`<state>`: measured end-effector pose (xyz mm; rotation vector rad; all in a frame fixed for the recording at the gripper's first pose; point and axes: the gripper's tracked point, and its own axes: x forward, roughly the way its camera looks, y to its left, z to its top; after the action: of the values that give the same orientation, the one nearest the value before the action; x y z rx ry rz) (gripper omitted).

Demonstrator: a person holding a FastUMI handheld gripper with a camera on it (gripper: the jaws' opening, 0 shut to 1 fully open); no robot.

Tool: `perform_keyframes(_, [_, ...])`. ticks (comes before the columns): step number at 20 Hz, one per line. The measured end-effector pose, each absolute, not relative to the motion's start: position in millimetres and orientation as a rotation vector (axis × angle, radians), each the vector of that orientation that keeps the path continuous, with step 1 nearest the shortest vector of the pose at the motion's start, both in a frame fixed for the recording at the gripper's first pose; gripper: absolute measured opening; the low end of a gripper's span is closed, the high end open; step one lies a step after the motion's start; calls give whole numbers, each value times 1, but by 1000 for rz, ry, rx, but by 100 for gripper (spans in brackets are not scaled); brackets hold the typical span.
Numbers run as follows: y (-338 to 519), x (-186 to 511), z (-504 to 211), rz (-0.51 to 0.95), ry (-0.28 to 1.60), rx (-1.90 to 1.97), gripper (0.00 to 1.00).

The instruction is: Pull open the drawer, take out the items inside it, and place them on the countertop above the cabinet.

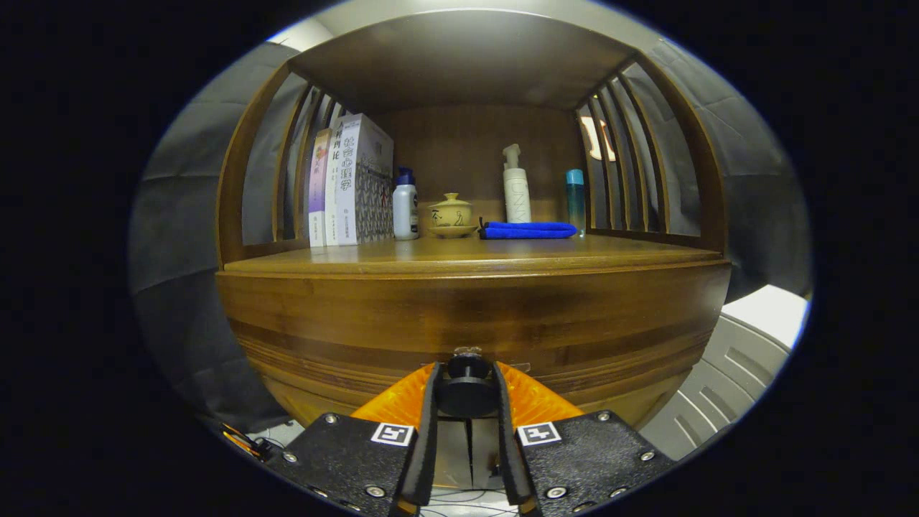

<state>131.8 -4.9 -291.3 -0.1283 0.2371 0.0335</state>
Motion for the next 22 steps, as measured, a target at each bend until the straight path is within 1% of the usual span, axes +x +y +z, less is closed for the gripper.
perform_keyframes(3, [-5,129,-293,35,254,-153,35])
perform_keyframes(22, [-10,3,-282,27,290,-153,34])
